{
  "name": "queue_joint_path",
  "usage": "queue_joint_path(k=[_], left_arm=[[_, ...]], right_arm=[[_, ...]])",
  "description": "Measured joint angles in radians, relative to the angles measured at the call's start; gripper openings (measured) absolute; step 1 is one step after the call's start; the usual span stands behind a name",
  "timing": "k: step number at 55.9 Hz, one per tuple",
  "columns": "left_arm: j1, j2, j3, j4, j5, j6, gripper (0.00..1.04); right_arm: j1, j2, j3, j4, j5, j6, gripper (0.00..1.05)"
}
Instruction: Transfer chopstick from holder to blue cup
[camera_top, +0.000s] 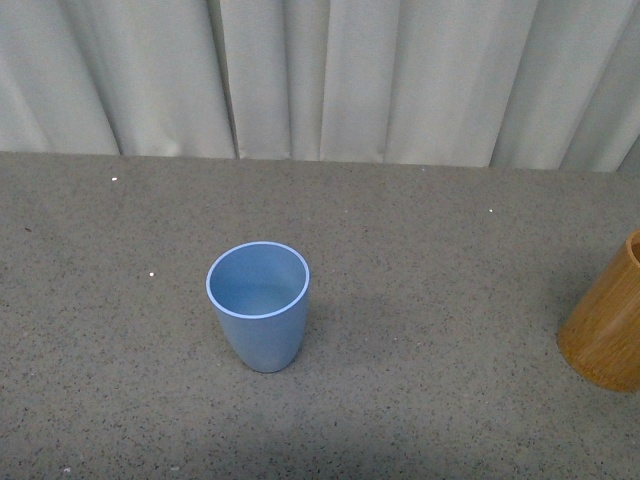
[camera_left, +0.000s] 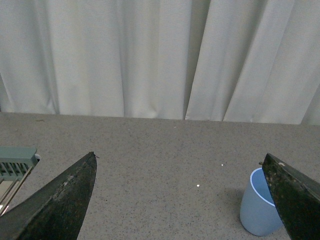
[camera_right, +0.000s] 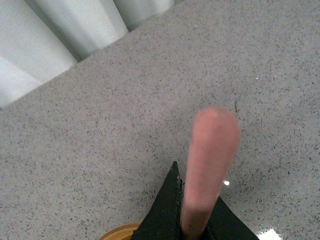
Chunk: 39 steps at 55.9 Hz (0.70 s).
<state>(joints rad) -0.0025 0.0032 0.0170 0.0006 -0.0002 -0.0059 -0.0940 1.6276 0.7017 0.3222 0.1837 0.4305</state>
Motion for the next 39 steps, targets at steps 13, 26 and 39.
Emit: queue_joint_path(k=[13, 26, 39], left_arm=[[0.000, 0.000, 0.000, 0.000, 0.000, 0.000, 0.98], [0.000, 0.000, 0.000, 0.000, 0.000, 0.000, 0.98], [0.000, 0.000, 0.000, 0.000, 0.000, 0.000, 0.98]], right_arm=[[-0.053, -0.193, -0.005, -0.058, -0.048, -0.005, 0.02], [-0.039, -0.383, -0.004, -0.091, -0.081, 0.007, 0.02], [0.116, -0.435, -0.026, -0.009, -0.066, 0.075, 0.02]])
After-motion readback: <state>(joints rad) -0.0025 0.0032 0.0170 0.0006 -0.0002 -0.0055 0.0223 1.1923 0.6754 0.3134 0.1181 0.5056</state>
